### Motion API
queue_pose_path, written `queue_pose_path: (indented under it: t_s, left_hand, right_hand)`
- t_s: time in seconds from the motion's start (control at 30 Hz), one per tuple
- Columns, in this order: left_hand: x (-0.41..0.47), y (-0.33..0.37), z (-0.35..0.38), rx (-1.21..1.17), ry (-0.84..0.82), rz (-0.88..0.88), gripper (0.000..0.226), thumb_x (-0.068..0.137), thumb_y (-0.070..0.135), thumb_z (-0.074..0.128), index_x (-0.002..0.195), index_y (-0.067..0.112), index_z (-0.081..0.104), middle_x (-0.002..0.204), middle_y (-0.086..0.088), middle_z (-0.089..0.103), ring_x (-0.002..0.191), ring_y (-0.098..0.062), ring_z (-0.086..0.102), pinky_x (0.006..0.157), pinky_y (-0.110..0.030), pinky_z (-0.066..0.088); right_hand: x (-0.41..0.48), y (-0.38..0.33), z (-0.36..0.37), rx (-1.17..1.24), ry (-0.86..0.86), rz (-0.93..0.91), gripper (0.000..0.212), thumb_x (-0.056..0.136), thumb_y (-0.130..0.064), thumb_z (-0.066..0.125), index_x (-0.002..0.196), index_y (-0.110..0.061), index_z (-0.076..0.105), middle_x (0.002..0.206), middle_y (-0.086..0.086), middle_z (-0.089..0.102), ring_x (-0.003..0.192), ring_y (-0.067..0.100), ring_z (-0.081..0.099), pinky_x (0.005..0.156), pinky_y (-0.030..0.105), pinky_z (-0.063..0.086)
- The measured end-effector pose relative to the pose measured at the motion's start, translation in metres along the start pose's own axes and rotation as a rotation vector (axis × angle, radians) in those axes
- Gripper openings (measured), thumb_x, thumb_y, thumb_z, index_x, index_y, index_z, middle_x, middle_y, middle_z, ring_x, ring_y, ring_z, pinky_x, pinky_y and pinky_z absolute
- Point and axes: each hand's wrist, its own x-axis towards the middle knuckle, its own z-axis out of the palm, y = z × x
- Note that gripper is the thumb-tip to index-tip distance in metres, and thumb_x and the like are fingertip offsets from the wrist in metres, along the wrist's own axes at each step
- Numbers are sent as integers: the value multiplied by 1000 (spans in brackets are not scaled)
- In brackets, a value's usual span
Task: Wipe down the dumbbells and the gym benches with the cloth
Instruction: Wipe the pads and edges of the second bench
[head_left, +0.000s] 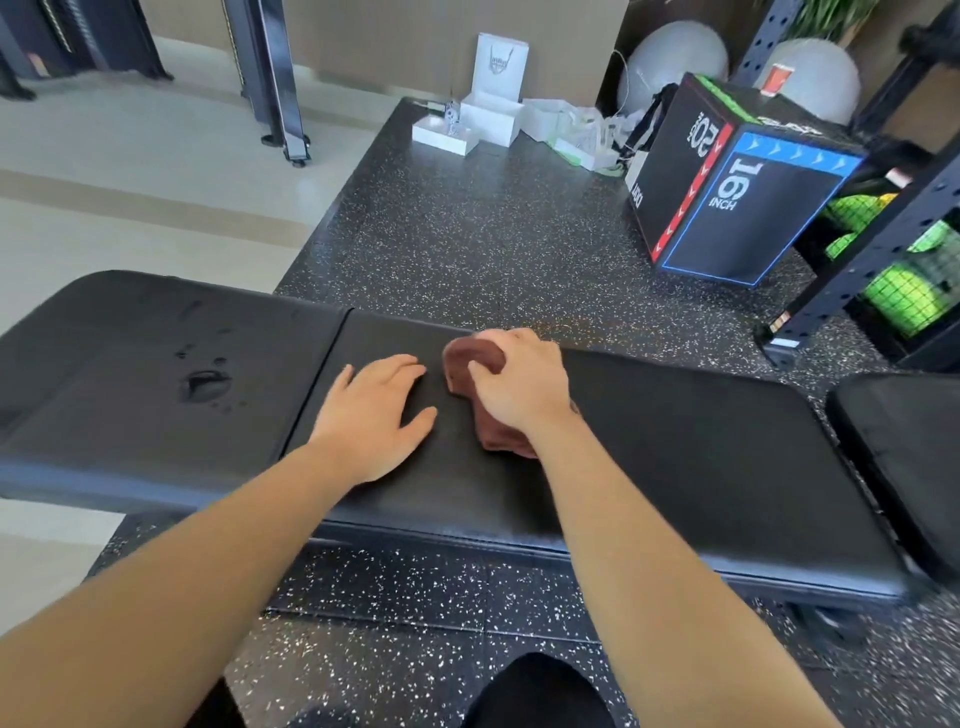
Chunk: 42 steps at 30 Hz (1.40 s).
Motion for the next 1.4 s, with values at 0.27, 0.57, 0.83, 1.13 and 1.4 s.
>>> queue_pose_path:
  t_s: [0.27,0.57,0.83,1.13,1.4]
  left_hand:
    - [-7,-11,-1,-1,100,-60,59,88,45,49,138,15,41,147,-1,37,137,-17,30,116,-30,17]
    - [-4,-15,-1,-20,116,-58,50,90,36,49,136,16,44,145,0,40,135,-16,32,112,-27,19]
    - [-3,-15,-2,-24,113,-57,51,89,37,50,135,14,45,144,-2,42,134,-19,34,114,-32,23]
    - [-25,-26,-15,-30,-54,119,54,94,37,44,140,12,38,150,-6,33,139,-21,26,114,-31,16]
    - [-41,-75,-38,70,-120,382,48,95,36,41,140,21,40,150,-5,34,140,-23,27,113,-47,17]
  right_hand:
    - [-9,-12,2,77,21,44,42,89,-42,50,130,-34,49,135,1,45,124,31,36,101,45,38]
    - [-15,-5,15,117,108,51,38,87,-44,53,125,-36,53,135,-4,43,127,27,34,99,46,37]
    - [31,-17,16,91,70,95,43,84,-43,53,127,-35,51,135,1,44,122,29,37,97,44,40]
    - [-101,-12,4,102,118,36,42,82,-42,60,124,-37,55,128,-4,52,118,25,45,100,35,39]
    - [-158,-71,54,100,541,186,37,82,-35,66,118,-24,62,121,2,58,110,28,50,95,40,42]
